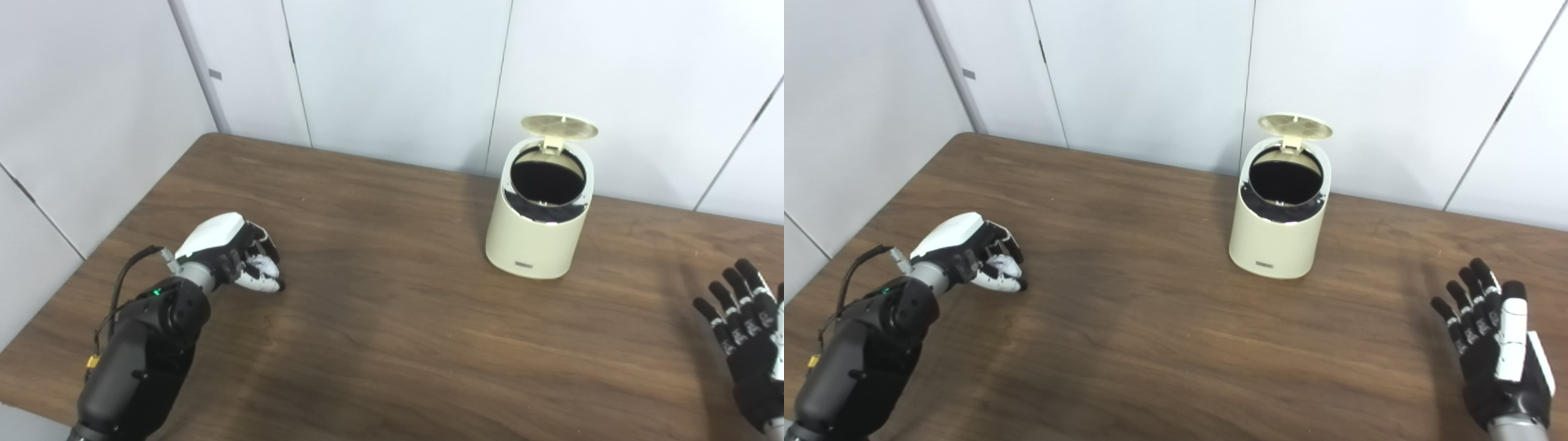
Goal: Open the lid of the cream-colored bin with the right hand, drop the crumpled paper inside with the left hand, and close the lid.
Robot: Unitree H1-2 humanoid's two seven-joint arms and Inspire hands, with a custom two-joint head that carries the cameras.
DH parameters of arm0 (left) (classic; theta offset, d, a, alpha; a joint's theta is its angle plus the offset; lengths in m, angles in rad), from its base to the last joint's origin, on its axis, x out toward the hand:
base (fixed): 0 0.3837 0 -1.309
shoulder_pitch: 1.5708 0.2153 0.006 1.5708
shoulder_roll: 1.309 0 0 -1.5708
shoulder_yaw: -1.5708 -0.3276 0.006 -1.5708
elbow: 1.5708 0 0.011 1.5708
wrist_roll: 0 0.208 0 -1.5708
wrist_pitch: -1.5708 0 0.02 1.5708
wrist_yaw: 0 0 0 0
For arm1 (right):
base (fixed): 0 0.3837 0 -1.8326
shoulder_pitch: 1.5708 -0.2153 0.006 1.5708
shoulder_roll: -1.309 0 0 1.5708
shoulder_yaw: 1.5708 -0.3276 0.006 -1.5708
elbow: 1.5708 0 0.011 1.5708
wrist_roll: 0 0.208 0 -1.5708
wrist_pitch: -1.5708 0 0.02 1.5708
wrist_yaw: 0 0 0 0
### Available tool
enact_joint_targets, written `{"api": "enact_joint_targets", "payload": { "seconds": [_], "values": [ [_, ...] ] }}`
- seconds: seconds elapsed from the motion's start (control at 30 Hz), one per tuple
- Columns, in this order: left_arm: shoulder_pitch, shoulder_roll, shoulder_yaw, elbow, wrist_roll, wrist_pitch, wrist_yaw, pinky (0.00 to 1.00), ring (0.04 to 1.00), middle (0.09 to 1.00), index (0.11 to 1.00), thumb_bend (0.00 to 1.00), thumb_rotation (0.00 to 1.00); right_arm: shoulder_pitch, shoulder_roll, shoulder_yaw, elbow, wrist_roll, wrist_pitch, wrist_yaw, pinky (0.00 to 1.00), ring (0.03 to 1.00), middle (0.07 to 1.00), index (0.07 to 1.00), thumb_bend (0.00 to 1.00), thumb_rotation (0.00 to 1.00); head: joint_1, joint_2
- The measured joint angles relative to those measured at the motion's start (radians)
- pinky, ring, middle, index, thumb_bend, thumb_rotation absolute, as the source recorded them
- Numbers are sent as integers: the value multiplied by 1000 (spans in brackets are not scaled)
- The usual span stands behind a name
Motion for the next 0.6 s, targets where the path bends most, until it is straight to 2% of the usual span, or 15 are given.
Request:
{"api": "enact_joint_targets", "payload": {
  "seconds": [0.17,0.23,0.27,0.6],
  "values": [
    [0,0,1,5,0,0,17,487,437,518,488,501,0,0,-4,1,0,3,0,2,907,962,970,960,523,986,-2,0],
    [0,-7,8,6,0,0,15,474,433,515,491,501,0,0,-4,-1,0,5,0,2,908,958,968,956,525,981,-6,2],
    [-1,-15,12,6,1,0,14,434,407,489,506,501,0,0,-4,-1,0,7,0,2,904,955,964,954,521,988,-6,2],
    [0,-26,7,6,-23,0,16,443,406,489,488,503,0,1,-7,-2,-3,8,0,2,903,951,959,947,503,998,-15,-3]
  ]
}}
